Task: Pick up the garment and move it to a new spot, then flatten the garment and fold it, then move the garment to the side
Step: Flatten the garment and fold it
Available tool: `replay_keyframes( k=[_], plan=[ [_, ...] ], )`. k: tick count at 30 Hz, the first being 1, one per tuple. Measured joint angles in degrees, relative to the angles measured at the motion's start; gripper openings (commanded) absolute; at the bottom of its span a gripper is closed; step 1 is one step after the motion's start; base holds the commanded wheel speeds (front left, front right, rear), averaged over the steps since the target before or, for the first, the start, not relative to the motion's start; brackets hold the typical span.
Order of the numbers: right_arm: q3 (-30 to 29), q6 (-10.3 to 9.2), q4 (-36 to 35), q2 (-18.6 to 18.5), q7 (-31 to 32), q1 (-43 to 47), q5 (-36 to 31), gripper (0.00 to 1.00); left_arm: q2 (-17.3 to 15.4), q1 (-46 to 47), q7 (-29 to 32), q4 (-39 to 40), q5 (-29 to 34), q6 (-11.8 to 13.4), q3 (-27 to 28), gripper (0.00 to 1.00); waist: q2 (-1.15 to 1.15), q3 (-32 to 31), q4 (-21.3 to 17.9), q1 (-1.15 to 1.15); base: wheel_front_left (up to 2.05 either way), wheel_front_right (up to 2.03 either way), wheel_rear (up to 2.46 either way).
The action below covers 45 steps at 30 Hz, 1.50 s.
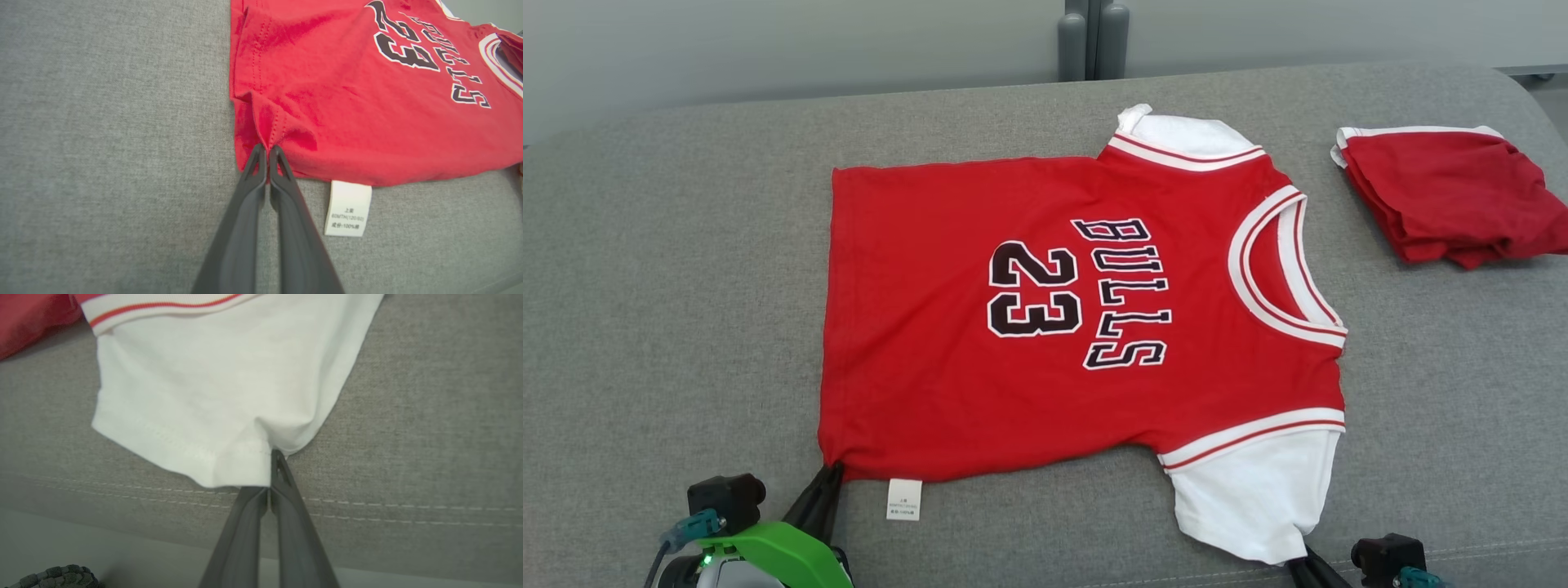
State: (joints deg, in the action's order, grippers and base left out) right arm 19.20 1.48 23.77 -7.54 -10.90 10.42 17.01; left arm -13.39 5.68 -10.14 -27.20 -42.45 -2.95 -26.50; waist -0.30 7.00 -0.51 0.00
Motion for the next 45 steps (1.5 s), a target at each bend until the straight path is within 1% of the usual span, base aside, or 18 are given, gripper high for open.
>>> replay_keyframes(
  k=[3,4,7,8,10,14,19,24,30,32,35,41,45],
  plan=[
    [0.2,0.1,-0.7,-0.1,0.0,-0.8,0.0,0.0,0.0,0.4,0.0,0.0,-0.3,-0.2,0.1,0.0,0.0,0.1,-0.1,0.0,0.0,0.0,0.0],
    [0.0,0.51,-1.3,-0.1,-0.2,-0.9,0.0,0.0,0.0,0.4,0.0,0.0,-0.3,-0.2,0.1,0.0,0.0,0.1,-0.1,0.0,0.0,0.0,0.0],
    [-0.5,0.66,-3.6,-0.2,-0.2,-2.5,0.2,0.0,0.0,0.5,0.8,0.3,-1.3,-1.1,0.2,0.0,0.0,0.1,-0.3,0.0,0.0,0.0,0.0],
    [-0.7,1.01,-4.5,-0.4,-0.2,-3.0,0.4,0.0,-0.1,0.5,1.4,0.5,-1.8,-1.3,0.1,0.0,0.0,0.2,-0.4,0.0,0.0,0.0,0.0],
    [-1.3,1.11,-6.5,-1.1,-0.2,-4.0,0.8,0.0,-0.7,0.5,2.5,1.2,-2.2,-1.6,0.0,0.0,0.0,0.2,-0.7,0.0,0.0,0.0,0.0],
    [-3.1,1.2,-10.3,-4.3,0.0,-5.4,0.7,0.0,-3.3,0.9,5.3,3.5,-2.7,-2.1,0.0,0.0,0.0,0.6,-1.0,0.0,0.0,0.0,0.0],
    [-5.7,1.21,-13.7,-7.2,1.4,-7.1,1.1,0.0,-6.6,4.7,8.2,7.8,-2.4,-2.1,-0.1,0.0,0.0,1.5,-0.8,0.0,0.0,0.0,0.0],
    [-7.0,1.55,-17.1,-8.1,2.9,-9.2,2.2,0.0,-9.3,6.2,12.4,11.1,-2.2,-2.2,-0.2,0.0,0.0,2.7,-0.3,0.0,0.0,0.0,0.0],
    [-7.2,2.46,-20.4,-9.1,5.8,-13.6,3.2,0.0,-11.6,8.4,17.8,14.7,-2.8,-2.6,-0.3,0.0,0.0,4.7,0.3,0.0,0.0,0.0,0.0],
    [-7.3,2.57,-20.9,-9.5,7.0,-15.3,3.4,0.0,-11.7,9.8,19.4,15.9,-3.3,-2.6,-0.2,0.0,0.0,5.4,0.4,0.0,0.0,0.0,0.0],
    [-7.6,2.74,-21.0,-11.1,8.9,-17.5,3.3,0.0,-11.7,11.9,22.1,17.4,-4.4,-2.6,-0.1,0.0,0.0,6.6,0.6,0.0,0.0,0.0,0.0],
    [-7.4,3.33,-20.9,-11.9,12.3,-22.1,3.8,0.0,-11.0,15.1,27.6,18.5,-10.5,-2.5,1.5,0.0,0.0,8.7,1.0,0.0,0.0,0.0,0.0],
    [-6.3,3.71,-20.3,-11.6,14.0,-25.3,4.4,0.0,-11.2,17.0,30.4,18.4,-12.4,-1.2,3.1,0.0,0.0,10.1,1.0,0.0,0.0,0.0,0.0]
  ],
)
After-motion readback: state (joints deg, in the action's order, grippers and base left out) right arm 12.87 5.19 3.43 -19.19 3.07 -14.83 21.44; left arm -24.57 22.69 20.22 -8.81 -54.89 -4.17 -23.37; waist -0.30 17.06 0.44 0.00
